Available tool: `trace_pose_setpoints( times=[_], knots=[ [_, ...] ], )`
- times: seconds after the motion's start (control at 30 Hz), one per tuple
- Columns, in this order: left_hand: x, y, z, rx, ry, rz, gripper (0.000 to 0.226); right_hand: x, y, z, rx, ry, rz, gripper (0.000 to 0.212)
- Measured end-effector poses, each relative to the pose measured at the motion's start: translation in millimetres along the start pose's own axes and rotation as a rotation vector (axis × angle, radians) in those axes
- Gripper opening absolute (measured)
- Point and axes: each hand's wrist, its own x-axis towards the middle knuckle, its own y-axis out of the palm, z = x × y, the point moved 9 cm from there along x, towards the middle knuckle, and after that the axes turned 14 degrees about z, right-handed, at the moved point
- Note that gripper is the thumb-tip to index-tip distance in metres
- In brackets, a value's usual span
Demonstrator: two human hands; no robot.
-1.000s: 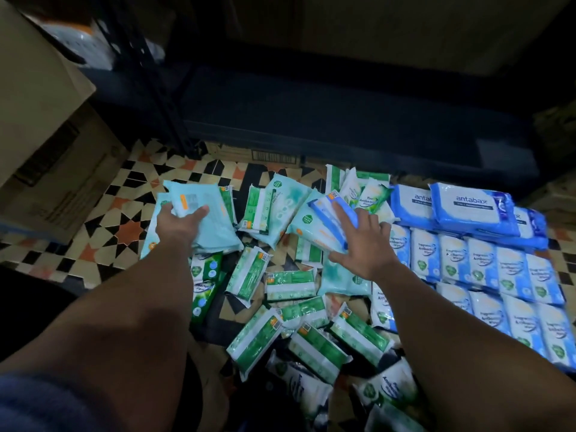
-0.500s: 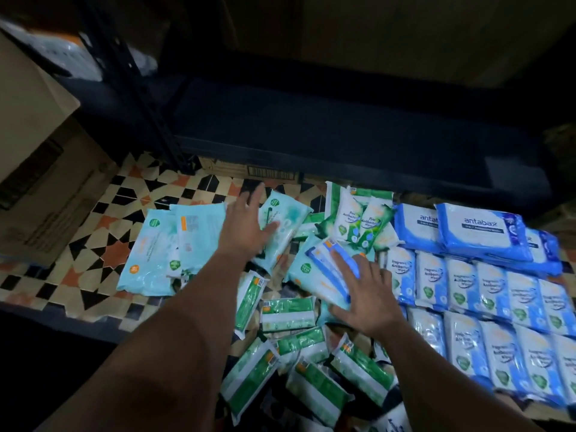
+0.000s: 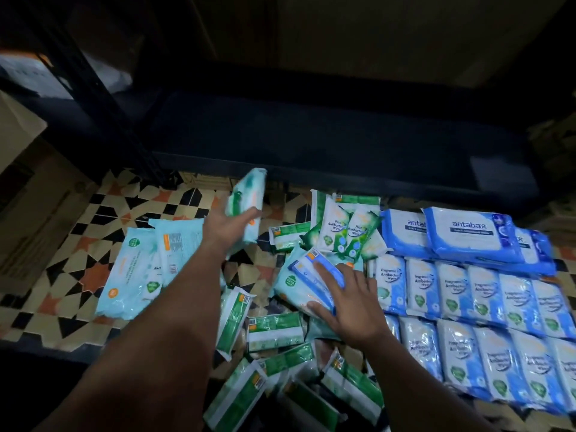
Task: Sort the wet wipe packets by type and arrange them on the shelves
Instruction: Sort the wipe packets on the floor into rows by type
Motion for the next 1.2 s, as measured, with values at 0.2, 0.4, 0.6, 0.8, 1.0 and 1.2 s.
trace_pose_setpoints(
  times=[0.2,0.4,0.6,0.8,1.0,1.2],
  knots=[
    [-15.3,-43.8,-11.2,0.279,0.025,-0.131,0.091,0.6,-3.7,3.2,0.035,0.061,-0.025,0.066],
    [-14.3,-13.0,1.6,0.734,0.002,-0.129,0.108,8.0,-10.1,8.8,0.069,0.08,-0.071,0.058],
    [-21.3,26.4,5.1,1.057,-0.001,-0.135,0.099,0.6,0.4,12.5,0.074,0.186,0.148,0.119],
    [-2.7,44.2,7.3,1.15,-0.058,-0.118,0.103,5.8,0.2,25.3,0.094,0.157,0.115,0.115],
    [10.2,56.5,25.1,1.008,-0.078,-0.071,0.1,6.2,0.7,20.7,0.129,0.12,-0.011,0.093],
    [-8.4,78.3,-0.3,0.911,0.246,-0.145,0.079,3.7,-9.0,15.2,0.127,0.1,-0.185,0.054]
  ],
)
